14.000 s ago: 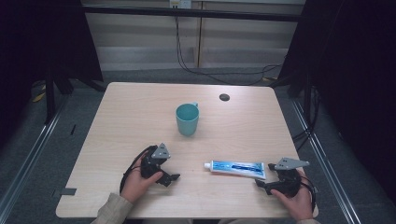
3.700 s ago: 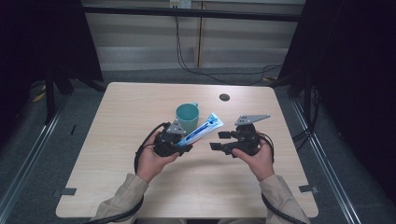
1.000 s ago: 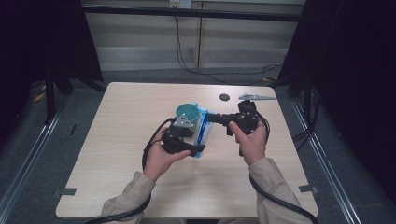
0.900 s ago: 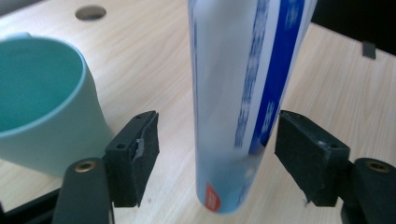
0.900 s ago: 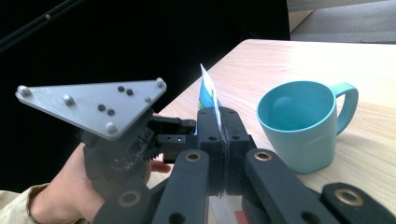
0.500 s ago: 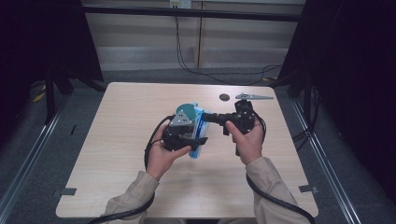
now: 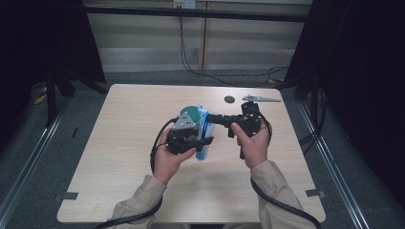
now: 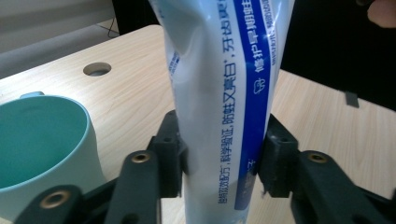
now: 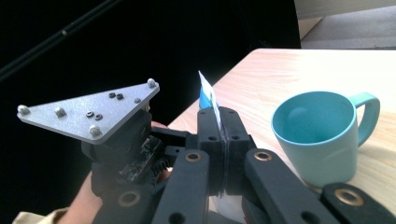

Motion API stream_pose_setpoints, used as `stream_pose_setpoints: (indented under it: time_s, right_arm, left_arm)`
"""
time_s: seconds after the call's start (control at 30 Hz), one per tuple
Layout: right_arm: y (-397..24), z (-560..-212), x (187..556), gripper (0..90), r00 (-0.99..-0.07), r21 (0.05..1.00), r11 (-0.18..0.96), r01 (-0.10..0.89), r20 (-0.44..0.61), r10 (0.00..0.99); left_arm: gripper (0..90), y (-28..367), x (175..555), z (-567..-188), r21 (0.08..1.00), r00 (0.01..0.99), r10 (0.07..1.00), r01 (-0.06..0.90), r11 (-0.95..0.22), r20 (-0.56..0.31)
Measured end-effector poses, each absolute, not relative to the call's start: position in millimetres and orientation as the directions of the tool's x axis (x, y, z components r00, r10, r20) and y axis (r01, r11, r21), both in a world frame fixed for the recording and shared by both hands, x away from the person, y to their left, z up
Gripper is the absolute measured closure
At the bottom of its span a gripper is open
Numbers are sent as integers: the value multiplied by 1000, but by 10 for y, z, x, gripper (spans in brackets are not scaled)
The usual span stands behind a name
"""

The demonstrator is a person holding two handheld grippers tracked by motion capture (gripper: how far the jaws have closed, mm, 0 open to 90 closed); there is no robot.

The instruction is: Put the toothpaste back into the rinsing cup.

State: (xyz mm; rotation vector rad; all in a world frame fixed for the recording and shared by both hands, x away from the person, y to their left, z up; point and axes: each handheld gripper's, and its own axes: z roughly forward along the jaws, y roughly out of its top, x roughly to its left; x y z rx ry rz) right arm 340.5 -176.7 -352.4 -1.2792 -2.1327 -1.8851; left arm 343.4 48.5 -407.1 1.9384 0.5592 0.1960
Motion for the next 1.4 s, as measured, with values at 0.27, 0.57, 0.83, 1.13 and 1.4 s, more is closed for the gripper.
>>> stream_pose_setpoints:
  time_s: [0.27, 0.57, 0.83, 1.13, 1.4]
  right_arm:
    - [-1782, -3484, 3376, 767, -686, 838, -66, 542, 486, 541]
    - [-1909, -3509, 3309, 357, -725, 884, -31, 466, 402, 559]
    - [-2126, -3790, 3224, 256, -709, 884, 98, 457, 295, 641]
    - [-2220, -4275, 3116, 204, -682, 830, 247, 500, 202, 703]
    - [-2318, -4671, 3003, 182, -669, 774, 318, 547, 175, 723]
  left_arm:
    - [717, 502, 3398, -4031, 895, 877, 466, 297, -334, -117]
    - [738, 585, 3436, -4001, 891, 872, 470, 315, -327, -136]
    - [737, 701, 3487, -3938, 901, 863, 487, 312, -301, -136]
    - [736, 786, 3550, -3877, 909, 851, 506, 314, -276, -140]
    - [736, 812, 3597, -3801, 915, 847, 516, 303, -266, -130]
